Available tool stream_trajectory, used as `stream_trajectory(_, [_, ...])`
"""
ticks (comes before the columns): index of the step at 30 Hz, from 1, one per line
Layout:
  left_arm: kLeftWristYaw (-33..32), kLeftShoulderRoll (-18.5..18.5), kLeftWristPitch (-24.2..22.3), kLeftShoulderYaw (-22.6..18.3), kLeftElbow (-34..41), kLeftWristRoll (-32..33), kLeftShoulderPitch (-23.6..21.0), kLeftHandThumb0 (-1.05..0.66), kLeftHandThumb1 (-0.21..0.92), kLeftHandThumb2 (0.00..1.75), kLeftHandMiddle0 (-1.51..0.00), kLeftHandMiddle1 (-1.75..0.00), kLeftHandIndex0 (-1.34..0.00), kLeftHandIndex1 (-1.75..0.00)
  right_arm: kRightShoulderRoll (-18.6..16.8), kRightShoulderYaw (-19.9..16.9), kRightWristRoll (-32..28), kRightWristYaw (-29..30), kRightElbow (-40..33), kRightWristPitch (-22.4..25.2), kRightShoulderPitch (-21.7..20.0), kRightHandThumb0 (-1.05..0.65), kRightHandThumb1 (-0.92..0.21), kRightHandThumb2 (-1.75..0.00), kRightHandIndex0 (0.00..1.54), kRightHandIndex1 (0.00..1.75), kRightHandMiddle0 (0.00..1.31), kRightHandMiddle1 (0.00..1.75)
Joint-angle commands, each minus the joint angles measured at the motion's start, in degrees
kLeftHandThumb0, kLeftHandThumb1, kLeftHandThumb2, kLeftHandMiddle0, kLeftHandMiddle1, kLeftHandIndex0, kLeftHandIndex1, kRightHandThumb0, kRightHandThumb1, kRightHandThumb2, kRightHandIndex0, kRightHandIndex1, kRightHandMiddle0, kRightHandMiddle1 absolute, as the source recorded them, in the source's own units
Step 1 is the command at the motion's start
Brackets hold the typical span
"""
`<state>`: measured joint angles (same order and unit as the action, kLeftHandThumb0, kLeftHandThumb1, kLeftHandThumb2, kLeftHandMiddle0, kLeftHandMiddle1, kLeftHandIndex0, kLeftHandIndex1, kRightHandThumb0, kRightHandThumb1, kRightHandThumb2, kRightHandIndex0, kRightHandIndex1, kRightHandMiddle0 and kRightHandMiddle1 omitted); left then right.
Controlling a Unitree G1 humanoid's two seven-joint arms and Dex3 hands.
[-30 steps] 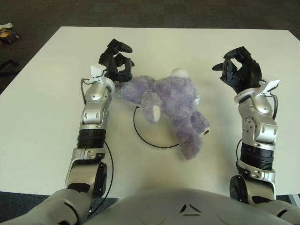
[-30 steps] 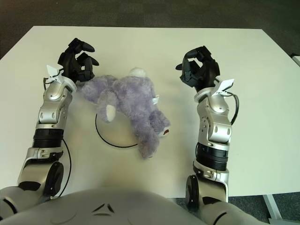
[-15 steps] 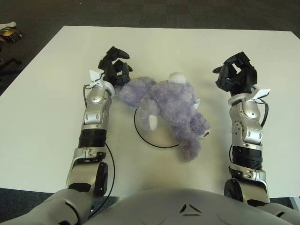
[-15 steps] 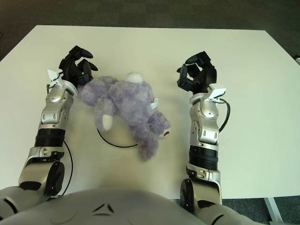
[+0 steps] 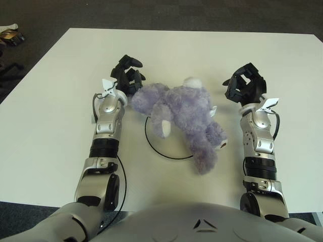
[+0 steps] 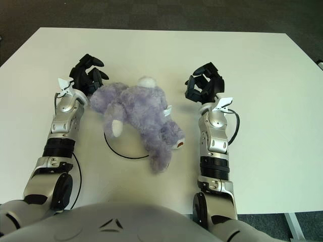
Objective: Put the doll into the plate.
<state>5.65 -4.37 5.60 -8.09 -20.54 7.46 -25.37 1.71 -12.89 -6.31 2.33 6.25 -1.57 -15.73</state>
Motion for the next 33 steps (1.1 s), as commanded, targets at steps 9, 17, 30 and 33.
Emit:
stream_trajectory(9, [-5.44, 1.37, 2.13, -0.69, -4.74, -1.74, -0.21, -0.01, 0.22, 1.44, -0.57, -1.75, -0.56, -1.75, 0.76, -1.51, -0.66, 0.65, 7.18, -5.14, -2.28, -0.01, -0.15, -1.46, 0.75, 1.6, 0.56, 1.75])
stream_trajectory(17, [-6.34, 1.1, 2.26, -0.74, -4.72, -2.07, 0.59, -0.01, 0.21, 1.45, -0.58, -1.75, -0.57, -1.75, 1.03, -1.52, -0.01, 1.75, 8.39, -4.15, -2.35, -0.01, -0.08, -1.51, 0.84, 1.5, 0.62, 1.75])
stream_trajectory(30, [-4.92, 0.98, 1.61, -0.53, -4.19, -1.23, 2.22, -0.02, 0.14, 1.47, -0.76, -1.75, -0.59, -1.57, 1.36, -0.9, -0.05, 2.48, 8.27, -2.42, -1.84, -0.01, -0.02, -1.52, 0.94, 1.32, 0.71, 1.75])
stream_trajectory(33, [-4.26, 1.12, 1.59, -0.46, -4.07, -0.79, 2.51, -0.01, 0.18, 1.45, -0.69, -1.75, -0.57, -1.64, 1.35, -0.85, -0.02, 2.65, 8.12, -1.93, -1.75, -0.01, 0.0, -1.53, 0.96, 1.31, 0.72, 1.75])
